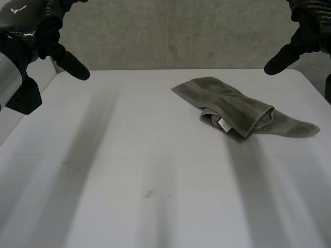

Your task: Fold the laundry

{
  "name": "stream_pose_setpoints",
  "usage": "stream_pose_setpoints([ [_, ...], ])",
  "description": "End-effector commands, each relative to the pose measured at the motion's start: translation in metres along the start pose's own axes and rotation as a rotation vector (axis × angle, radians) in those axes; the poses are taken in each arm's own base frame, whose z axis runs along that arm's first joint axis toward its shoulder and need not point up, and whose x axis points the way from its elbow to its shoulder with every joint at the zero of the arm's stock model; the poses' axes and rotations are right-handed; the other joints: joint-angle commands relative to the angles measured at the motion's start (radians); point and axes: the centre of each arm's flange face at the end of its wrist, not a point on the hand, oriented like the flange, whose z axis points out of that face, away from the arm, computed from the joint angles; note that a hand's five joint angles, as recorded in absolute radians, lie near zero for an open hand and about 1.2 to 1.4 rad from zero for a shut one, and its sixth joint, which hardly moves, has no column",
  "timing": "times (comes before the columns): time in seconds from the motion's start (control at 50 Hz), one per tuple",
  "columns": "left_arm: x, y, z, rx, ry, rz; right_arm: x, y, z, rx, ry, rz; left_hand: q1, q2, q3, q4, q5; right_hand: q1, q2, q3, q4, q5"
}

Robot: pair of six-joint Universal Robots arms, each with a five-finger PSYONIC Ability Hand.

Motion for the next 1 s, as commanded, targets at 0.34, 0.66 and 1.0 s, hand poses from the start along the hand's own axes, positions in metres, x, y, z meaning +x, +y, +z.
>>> stream_pose_setpoints([
  [0.34,-0.002,0.018,0.01,-0.015,-0.003,0.003,0.027,0.176,0.114,-0.335,0.03,-0.303,-0.004,0.01,0.008,0.008,-0.027,-0.035,-0.052,-0.034,-0.056,-0.048],
  [0.66,-0.004,0.056,0.028,-0.108,-0.005,0.001,0.047,0.31,0.176,-0.256,0.073,-0.454,-0.004,0.01,0.008,0.008,-0.027,0.158,0.141,0.158,0.136,0.144],
  [1.0,-0.006,0.073,0.037,-0.152,-0.013,-0.002,0.048,0.224,0.176,-0.094,0.108,-0.362,-0.004,0.01,0.008,0.008,-0.027,1.187,1.17,1.187,1.165,1.174],
])
